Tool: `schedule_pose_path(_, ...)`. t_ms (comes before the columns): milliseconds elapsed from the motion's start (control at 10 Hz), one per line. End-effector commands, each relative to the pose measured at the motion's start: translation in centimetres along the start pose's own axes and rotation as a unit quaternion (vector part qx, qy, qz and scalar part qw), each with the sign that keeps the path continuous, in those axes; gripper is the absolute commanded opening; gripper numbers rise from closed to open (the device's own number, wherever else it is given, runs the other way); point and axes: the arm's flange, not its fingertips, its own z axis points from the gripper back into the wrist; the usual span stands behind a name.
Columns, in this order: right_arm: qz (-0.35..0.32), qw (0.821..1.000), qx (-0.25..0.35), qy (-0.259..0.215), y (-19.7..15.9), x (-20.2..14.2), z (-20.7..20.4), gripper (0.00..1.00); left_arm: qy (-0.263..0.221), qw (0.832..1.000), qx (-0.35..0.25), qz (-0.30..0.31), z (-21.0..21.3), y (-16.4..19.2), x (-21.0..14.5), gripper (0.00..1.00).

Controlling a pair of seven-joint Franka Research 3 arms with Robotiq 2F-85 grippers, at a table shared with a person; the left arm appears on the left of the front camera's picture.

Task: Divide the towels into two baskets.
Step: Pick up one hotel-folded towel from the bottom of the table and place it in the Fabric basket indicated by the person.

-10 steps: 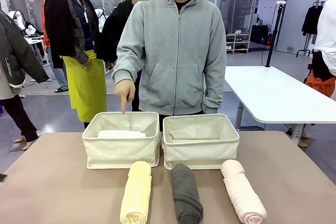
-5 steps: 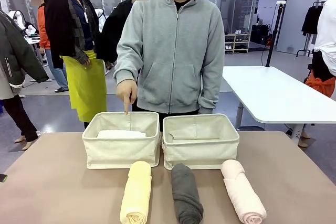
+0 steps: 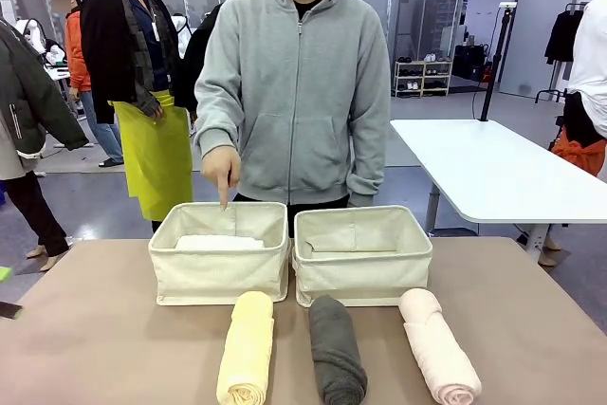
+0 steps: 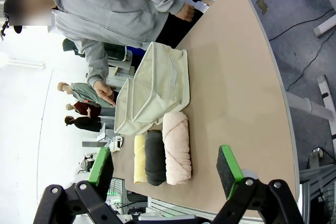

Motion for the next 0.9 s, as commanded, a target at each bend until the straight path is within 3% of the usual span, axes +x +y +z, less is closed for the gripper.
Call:
schedule_pose_path(0, 0.001, 1.000, 0.006, -0.005, 0.2, -0.2, 0.1, 1.00, 0.030, 0.998, 0.045, 0.045, -6.8, -2.3, 1.0, 1.00)
schedule_pose_path(100, 0.001, 1.000, 0.006, -0.005, 0.2, -0.2, 0.1, 1.00, 0.037, 0.997, 0.049, 0.044, -9.5, -3.2, 1.2, 1.00)
schedule_pose_path(400, 0.001, 1.000, 0.006, -0.005, 0.2, -0.2, 0.1, 1.00, 0.047, 0.986, 0.149, 0.057, -18.0, -5.2, 2.3, 1.00)
schedule_pose_path(800, 0.001, 1.000, 0.006, -0.005, 0.2, -0.2, 0.1, 1.00, 0.018, 0.971, 0.232, 0.056, -27.3, -6.2, 2.8, 1.00)
